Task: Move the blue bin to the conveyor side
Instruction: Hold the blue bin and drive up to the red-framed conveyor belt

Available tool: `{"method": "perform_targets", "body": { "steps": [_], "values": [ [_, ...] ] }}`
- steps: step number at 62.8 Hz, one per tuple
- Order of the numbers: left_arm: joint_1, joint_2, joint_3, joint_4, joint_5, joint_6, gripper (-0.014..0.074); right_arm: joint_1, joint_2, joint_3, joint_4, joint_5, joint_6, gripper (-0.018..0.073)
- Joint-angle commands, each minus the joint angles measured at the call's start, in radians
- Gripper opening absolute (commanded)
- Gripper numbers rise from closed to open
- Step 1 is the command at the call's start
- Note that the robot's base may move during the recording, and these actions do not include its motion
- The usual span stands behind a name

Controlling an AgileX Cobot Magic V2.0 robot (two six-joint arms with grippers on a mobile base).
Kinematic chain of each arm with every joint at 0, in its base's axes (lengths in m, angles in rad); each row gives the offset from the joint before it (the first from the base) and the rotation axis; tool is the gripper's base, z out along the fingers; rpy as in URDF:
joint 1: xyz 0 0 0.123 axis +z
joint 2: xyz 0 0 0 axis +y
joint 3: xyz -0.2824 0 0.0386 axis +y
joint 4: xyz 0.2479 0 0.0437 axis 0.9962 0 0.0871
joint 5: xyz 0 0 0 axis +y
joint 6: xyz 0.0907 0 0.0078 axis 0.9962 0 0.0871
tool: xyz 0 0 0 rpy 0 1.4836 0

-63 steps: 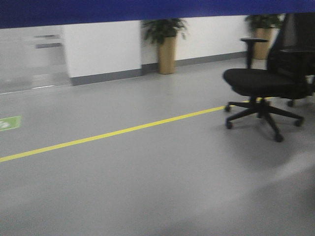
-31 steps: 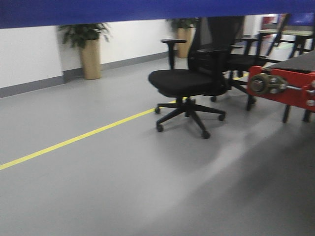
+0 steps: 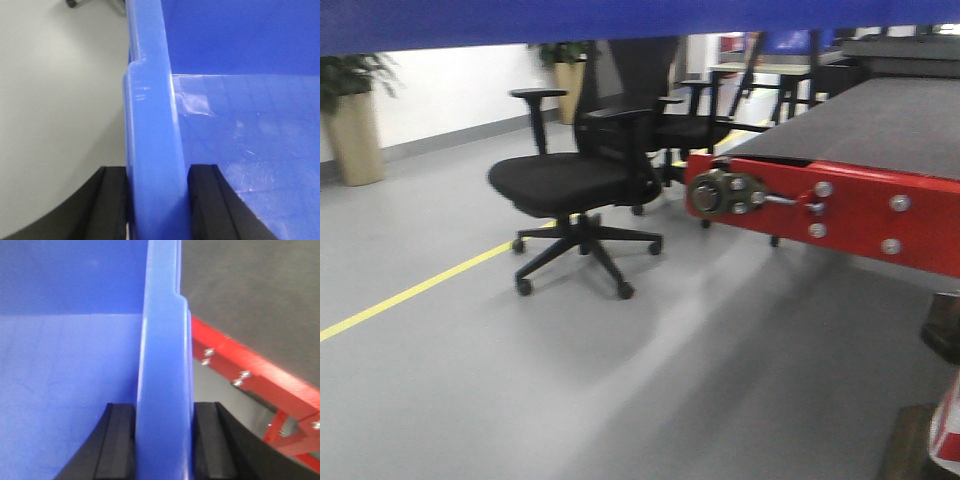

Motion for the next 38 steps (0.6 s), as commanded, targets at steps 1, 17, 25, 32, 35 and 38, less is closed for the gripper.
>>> {"method": "perform_targets", "body": {
  "steps": [1,17,25,32,35,38],
  "values": [
    [-0.006,-0.024,-0.016,-0.034,-0.081,0.013,-0.002,0.0,-0.023,-0.015,-0.022,-0.09,-0.009,-0.0079],
    [-0.006,-0.024,-0.016,-0.034,-0.081,0.013,-0.002,0.0,-0.023,-0.015,-0.022,-0.09,-0.009,-0.0079],
    [-0.006,-0.024,-0.016,-0.034,-0.081,0.013,-0.002,0.0,-0.023,-0.015,-0.022,-0.09,-0.009,-0.0079],
    [-0.006,-0.024,-0.016,-0.034,-0.081,0.013,-0.002,0.0,-0.023,-0.015,-0.022,-0.09,-0.009,-0.0079],
    [-0.006,-0.024,-0.016,-0.034,-0.081,0.013,-0.002,0.0,-0.023,-0.015,-0.022,-0.09,-0.009,-0.0079],
    [-0.006,-0.024,-0.016,-0.034,-0.081,0.013,-0.002,0.0,-0.023,-0.015,-0.022,-0.09,-0.009,-0.0079]
  ]
}}
